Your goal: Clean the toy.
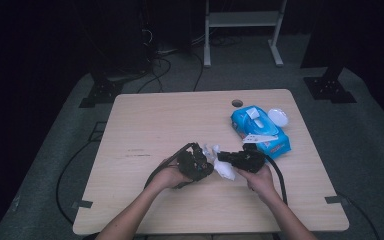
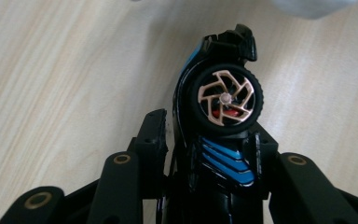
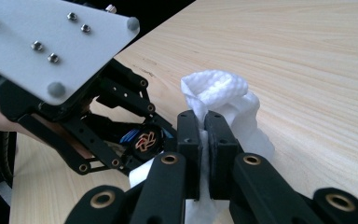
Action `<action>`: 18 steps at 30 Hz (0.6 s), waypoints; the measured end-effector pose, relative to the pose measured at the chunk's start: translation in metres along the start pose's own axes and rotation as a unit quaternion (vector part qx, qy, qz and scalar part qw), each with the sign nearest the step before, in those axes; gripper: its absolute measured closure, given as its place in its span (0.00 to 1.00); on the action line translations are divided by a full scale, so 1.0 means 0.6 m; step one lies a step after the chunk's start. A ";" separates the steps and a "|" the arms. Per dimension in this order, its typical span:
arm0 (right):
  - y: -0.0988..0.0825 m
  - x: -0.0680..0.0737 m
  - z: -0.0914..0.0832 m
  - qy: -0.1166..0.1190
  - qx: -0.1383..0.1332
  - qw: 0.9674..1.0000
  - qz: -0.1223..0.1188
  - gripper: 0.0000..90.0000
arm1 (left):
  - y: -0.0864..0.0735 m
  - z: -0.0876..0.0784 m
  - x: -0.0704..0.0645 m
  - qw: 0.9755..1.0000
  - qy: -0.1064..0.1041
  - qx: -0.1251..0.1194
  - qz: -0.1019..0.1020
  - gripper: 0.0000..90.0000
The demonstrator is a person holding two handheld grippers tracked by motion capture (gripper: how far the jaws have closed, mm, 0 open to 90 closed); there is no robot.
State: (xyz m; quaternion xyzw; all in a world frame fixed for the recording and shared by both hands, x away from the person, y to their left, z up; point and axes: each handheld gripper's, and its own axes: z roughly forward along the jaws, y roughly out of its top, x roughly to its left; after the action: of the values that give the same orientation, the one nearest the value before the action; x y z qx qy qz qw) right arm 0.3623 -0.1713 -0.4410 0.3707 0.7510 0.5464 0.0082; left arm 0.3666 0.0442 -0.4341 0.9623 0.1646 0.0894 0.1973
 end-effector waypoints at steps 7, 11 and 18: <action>0.009 0.004 -0.014 0.015 -0.013 1.000 0.002 0.95 | -0.013 -0.020 -0.012 0.997 0.008 -0.080 0.010 0.69; 0.027 0.024 -0.029 0.041 -0.019 0.999 -0.013 0.95 | -0.021 -0.041 -0.022 0.989 0.015 -0.145 0.025 0.70; 0.046 0.063 -0.029 0.071 -0.017 0.997 -0.033 0.95 | -0.036 -0.048 -0.027 0.978 0.015 -0.205 0.025 0.70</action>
State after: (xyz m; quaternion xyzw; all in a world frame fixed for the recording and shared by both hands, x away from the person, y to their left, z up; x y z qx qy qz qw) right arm 0.3430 -0.1606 -0.3966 0.3055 0.7524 0.5832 -0.0210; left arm 0.3388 0.0670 -0.4187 0.9038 0.1217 0.1402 0.3856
